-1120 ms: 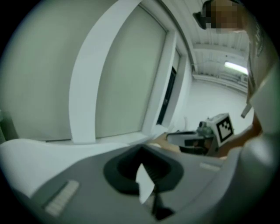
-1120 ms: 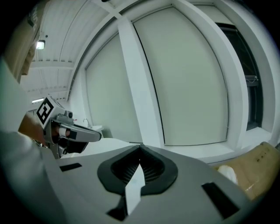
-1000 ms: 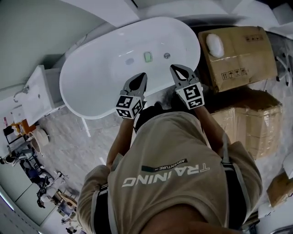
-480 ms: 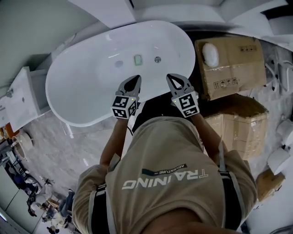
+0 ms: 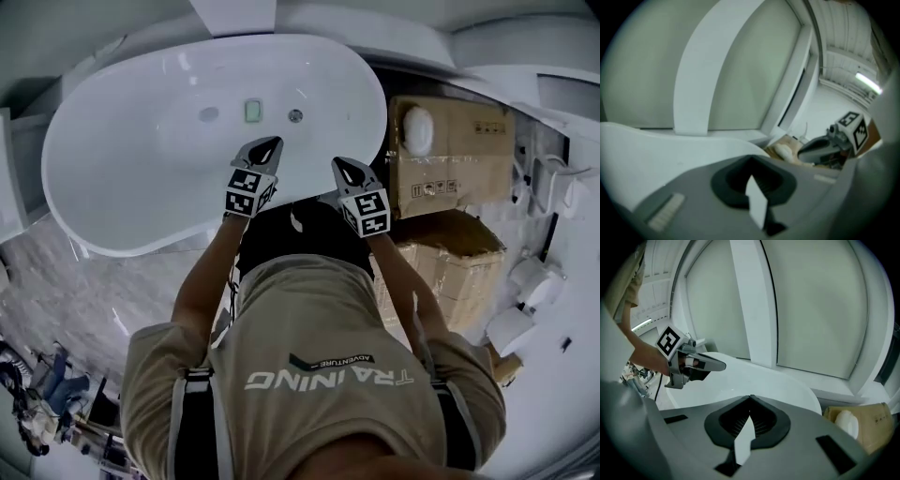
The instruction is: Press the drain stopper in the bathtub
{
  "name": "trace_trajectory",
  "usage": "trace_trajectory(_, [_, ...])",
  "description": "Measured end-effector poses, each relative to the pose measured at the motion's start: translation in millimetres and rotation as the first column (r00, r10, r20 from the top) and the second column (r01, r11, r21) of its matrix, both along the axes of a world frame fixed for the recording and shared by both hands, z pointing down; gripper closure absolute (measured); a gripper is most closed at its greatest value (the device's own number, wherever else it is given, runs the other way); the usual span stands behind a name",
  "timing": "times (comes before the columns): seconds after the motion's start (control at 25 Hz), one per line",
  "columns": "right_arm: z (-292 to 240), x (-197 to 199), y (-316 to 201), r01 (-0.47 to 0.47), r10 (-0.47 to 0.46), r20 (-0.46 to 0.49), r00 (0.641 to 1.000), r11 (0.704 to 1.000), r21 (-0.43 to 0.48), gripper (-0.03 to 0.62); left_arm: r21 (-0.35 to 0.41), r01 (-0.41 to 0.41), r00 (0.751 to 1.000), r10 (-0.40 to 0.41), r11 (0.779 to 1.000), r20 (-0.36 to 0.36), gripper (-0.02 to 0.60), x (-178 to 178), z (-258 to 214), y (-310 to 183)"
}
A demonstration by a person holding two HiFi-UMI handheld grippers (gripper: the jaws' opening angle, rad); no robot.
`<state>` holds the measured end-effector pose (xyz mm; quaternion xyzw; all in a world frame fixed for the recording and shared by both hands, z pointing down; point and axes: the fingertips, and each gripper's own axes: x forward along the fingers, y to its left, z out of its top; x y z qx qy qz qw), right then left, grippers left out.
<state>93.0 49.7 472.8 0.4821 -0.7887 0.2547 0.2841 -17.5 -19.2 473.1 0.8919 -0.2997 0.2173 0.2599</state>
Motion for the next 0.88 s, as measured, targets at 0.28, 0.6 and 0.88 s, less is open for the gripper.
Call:
trace_trajectory(0.28, [90.7, 27.0, -54.6, 0.01, -0.011, -0.024, 1.0, 0.999, -0.053, 0.585, 0.004, 0.102, 0.993, -0.102, 0.995, 0.05, 0.58, 10.6, 52.5, -36.0])
trace_trajectory(0.6, [188.7, 30.3, -86.8, 0.169, -0.169, 0.018, 0.986, 0.974, -0.15, 0.585, -0.109, 0.196, 0.975, -0.182, 0.974, 0.128, 0.58, 23.2, 137.0, -47.3])
trace_trajectory(0.88, [278.0, 23.1, -104.1, 0.291, -0.291, 0.03, 0.956, 0.932, -0.215, 0.585, -0.228, 0.276, 0.956, -0.241, 0.934, 0.169, 0.58, 17.9, 217.6, -50.6])
